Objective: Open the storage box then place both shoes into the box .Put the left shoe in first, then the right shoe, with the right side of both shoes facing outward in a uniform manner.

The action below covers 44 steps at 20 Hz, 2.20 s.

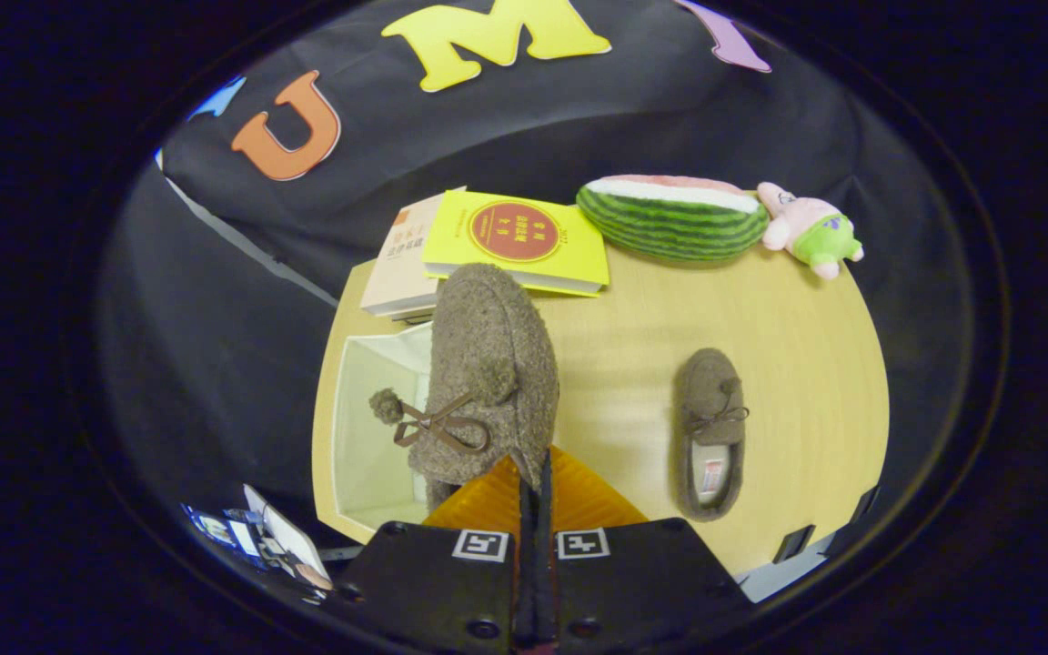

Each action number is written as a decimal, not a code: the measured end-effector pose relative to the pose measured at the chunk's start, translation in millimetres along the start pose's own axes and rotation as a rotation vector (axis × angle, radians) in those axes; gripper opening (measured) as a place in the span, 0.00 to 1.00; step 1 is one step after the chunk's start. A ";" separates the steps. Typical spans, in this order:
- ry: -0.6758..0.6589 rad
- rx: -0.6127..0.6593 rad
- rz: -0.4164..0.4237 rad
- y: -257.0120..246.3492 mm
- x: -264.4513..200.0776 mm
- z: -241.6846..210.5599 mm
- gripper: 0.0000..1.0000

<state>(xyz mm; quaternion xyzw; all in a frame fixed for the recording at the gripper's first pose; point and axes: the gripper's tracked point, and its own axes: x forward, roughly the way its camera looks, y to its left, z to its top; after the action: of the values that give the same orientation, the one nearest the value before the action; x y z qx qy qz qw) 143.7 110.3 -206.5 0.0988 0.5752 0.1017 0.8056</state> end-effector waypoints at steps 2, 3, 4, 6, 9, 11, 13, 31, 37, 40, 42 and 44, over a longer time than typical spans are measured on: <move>-0.022 -0.004 0.014 28.2 2.9 -3.4 0.06; -0.045 0.007 0.017 41.1 6.1 -4.0 0.06; -0.067 0.021 0.016 52.4 10.5 -5.2 0.06; -0.102 0.052 0.020 74.8 21.1 -6.0 0.06; -0.148 0.098 0.038 102.2 36.6 -9.7 0.06; -0.164 0.084 0.031 114.6 49.4 -16.0 0.06; -0.154 0.071 0.028 126.5 61.7 -29.2 0.06; -0.256 -0.061 -0.043 144.3 94.4 -38.1 0.60; -0.323 -0.201 -0.092 132.1 58.2 -32.9 0.62; -0.359 -0.233 -0.122 113.2 39.7 -31.4 0.62; -0.375 -0.227 -0.115 102.2 29.9 -31.1 0.62; -0.388 -0.225 -0.115 88.1 20.8 -31.9 0.62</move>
<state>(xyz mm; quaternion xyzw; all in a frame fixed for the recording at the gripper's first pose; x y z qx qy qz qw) 115.7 202.0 -211.2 -0.0067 0.3993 0.0982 0.9115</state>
